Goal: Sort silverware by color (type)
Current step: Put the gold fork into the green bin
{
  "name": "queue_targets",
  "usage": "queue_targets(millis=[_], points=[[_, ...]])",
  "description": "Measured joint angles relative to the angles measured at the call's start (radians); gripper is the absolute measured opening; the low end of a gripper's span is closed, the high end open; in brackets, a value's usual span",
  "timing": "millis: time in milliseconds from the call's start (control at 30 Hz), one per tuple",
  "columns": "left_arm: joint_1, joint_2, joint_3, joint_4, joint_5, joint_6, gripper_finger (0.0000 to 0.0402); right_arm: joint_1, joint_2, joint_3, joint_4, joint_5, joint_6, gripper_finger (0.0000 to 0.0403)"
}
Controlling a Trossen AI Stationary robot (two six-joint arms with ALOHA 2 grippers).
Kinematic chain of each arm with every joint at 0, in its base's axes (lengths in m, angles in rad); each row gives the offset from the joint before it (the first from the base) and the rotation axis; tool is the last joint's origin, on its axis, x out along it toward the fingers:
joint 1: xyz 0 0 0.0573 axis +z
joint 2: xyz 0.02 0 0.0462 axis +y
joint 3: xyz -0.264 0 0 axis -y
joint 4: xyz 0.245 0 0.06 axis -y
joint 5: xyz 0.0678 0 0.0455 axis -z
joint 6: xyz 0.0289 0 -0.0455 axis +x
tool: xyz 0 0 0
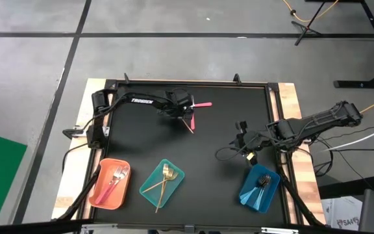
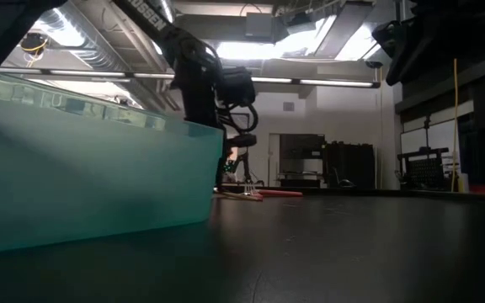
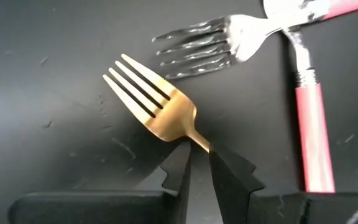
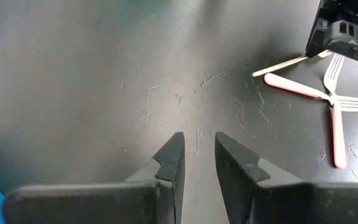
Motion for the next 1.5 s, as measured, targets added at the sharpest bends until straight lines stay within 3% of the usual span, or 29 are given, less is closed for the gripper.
queue_targets(millis=[1000,1500], points=[[0.011,0.004,-0.002,0.075,0.066,-0.108,0.0057,0.000,0.000,0.000,-0.001,0.000,0.000,0.0076],[0.011,0.004,-0.002,0.088,0.049,-0.182,0.0056,0.002,0.000,0.000,-0.001,0.000,0.000,0.0076]])
